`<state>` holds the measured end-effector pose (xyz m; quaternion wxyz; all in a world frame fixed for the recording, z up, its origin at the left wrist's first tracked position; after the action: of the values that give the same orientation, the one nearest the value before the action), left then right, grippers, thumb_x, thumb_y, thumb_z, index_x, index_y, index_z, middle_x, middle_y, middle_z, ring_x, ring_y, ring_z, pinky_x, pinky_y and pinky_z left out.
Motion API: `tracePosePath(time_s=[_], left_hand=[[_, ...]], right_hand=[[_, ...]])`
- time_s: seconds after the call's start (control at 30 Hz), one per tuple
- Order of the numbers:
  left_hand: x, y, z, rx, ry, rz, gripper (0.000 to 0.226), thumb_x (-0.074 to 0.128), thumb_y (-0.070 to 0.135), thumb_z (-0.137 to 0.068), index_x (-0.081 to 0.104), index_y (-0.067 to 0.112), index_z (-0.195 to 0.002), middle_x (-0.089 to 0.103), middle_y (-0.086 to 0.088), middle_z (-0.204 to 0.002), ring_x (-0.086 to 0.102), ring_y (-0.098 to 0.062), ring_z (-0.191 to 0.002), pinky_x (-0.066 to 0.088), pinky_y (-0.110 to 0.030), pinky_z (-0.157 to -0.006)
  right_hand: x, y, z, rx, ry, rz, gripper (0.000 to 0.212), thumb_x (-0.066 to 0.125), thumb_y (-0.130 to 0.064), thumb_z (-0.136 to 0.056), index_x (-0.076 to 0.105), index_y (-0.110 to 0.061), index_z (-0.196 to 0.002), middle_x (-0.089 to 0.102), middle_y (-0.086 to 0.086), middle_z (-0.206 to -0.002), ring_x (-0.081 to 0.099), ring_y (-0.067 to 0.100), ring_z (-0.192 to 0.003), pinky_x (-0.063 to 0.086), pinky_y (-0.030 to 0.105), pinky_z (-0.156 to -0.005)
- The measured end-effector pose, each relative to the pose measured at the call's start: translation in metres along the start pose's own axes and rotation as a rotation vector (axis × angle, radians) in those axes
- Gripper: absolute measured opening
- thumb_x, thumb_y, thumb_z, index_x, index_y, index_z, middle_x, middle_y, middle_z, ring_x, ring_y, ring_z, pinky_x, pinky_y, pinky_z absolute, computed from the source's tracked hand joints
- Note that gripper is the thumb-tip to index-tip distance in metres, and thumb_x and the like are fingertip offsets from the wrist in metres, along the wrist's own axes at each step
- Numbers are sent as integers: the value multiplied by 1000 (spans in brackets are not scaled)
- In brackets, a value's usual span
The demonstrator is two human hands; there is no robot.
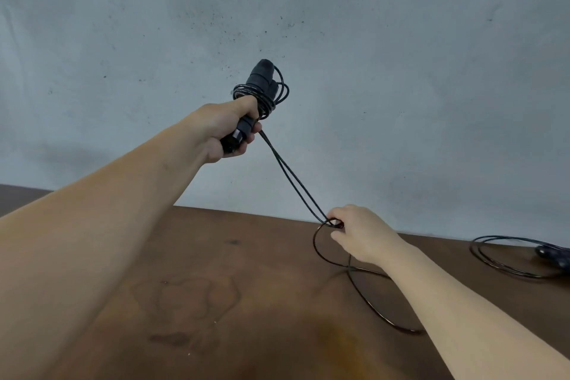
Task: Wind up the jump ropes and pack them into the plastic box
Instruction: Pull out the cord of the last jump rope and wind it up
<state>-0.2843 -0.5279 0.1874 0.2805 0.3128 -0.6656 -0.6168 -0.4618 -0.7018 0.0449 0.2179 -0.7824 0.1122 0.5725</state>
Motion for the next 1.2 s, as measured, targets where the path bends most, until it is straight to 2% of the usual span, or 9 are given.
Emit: tracePosePath(time_s=[0.2,0.43,0.6,0.7,0.77,0.93,1.0,1.07,1.2], left_hand=[[-26,-15,-7,-37,69,-11,23,61,19,-78,62,12,-99,67,-4,-76,55,-14,-57,45,-22,-50],[-32,-14,-13,-28,100,-11,20,61,19,-78,61,12,-98,67,-3,-75,55,-13,-57,46,-22,-51],[-28,-13,-13,-32,79,-9,17,61,19,-79,60,13,-95,66,-3,-75,55,-13,-56,45,-23,-51],[-23,-20,-13,-47,61,-7,15,61,18,-80,60,13,-93,66,-3,-77,55,-13,-57,45,-23,-52],[-22,-26,-13,-61,63,-21,13,61,18,-81,60,12,-92,66,-4,-78,54,-13,-58,45,-23,-53],[-25,-37,-14,-59,91,-81,6,62,15,-82,60,11,-86,64,-4,-78,52,-12,-61,43,-22,-53],[-28,-40,-14,-66,96,-81,3,61,14,-82,59,11,-83,63,-4,-79,50,-12,-63,41,-23,-56],[-29,-44,-15,-81,80,-83,3,61,14,-82,60,11,-84,64,-4,-79,50,-12,-62,41,-23,-56],[-25,-53,-16,-78,53,-147,9,62,14,-81,62,11,-89,64,-4,-80,52,-11,-60,42,-23,-56]], right_hand=[[-21,14,9,90,74,-305,19,60,-29,-95,70,-15,-88,69,4,-70,65,15,-63,44,26,-58],[-30,18,12,241,38,-1268,17,58,-19,-98,68,-14,-110,75,4,-102,59,14,-55,36,20,-43],[-43,39,4,459,373,-1797,8,59,-9,-94,67,-9,-93,63,-2,-80,39,6,-40,23,17,-35],[-57,41,4,450,395,-2123,10,52,-6,-89,60,-8,-83,56,0,-76,41,7,-43,26,17,-37],[-64,40,8,426,301,-2162,4,56,-8,-74,57,-9,-78,53,-1,-76,37,8,-45,24,18,-37],[-69,40,13,361,-73,-1931,52,90,-6,-33,48,-17,-61,30,-8,-52,21,7,-33,17,18,-30],[-69,45,15,425,-45,-1859,44,87,-6,-45,48,-16,-61,37,-7,-57,25,5,-34,19,16,-30],[-70,57,17,512,137,-1850,23,71,-9,-75,51,-15,-67,45,-6,-65,30,4,-36,20,13,-32],[-63,78,18,636,268,-1782,39,60,-21,-91,35,-24,-62,25,-9,-41,19,6,-29,12,15,-33]])
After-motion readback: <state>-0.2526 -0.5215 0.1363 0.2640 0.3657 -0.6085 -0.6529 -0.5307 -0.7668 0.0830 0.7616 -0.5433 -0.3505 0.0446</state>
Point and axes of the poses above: each hand's wrist, its own z-axis away from the middle knuckle, its own x-axis out of the palm, y = z × x, the point moved 5 cm from there along -z, towards the middle knuckle
